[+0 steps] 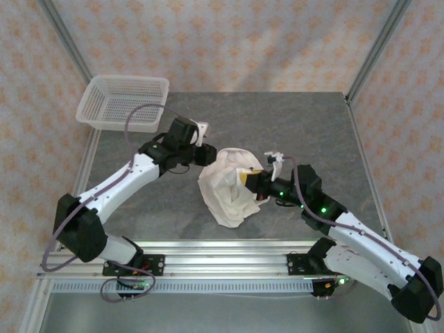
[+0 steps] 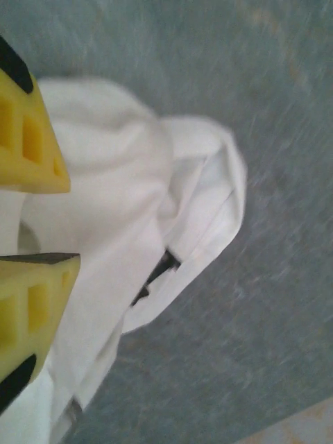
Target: Fold the inside-out t-shirt
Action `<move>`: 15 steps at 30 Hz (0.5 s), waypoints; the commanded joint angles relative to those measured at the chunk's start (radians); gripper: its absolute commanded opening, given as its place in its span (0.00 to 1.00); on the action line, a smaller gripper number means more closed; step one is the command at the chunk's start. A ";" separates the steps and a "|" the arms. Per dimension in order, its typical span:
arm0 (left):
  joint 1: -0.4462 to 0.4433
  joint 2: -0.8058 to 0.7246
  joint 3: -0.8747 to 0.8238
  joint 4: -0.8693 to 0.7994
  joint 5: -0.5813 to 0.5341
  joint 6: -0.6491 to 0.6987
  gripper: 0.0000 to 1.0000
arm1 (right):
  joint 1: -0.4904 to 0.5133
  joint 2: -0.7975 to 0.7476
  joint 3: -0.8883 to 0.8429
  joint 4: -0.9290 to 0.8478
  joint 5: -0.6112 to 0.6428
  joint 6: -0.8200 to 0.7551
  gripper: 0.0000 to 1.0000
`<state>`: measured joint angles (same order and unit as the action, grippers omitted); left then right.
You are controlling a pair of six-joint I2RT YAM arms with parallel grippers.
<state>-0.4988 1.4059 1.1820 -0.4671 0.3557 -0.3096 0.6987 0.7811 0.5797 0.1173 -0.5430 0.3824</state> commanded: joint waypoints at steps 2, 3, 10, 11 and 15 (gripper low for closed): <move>0.015 -0.205 -0.042 -0.091 -0.146 0.016 0.44 | -0.034 -0.008 0.023 0.090 0.015 0.038 0.00; 0.010 -0.254 -0.066 -0.096 -0.145 0.007 0.46 | -0.039 -0.002 0.025 0.083 0.021 0.039 0.00; -0.271 -0.401 -0.155 -0.030 -0.159 0.115 0.44 | -0.055 0.036 0.034 0.065 0.038 0.048 0.00; -0.305 -0.382 -0.154 -0.028 -0.186 0.137 0.45 | -0.056 0.041 0.038 0.062 0.035 0.047 0.00; -0.342 -0.244 -0.138 0.001 -0.240 0.185 0.49 | -0.056 0.053 0.059 0.047 0.013 0.060 0.00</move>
<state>-0.8330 1.0679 1.0500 -0.4919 0.1963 -0.2012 0.6468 0.8341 0.5873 0.1425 -0.5209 0.4271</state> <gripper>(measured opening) 0.478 0.043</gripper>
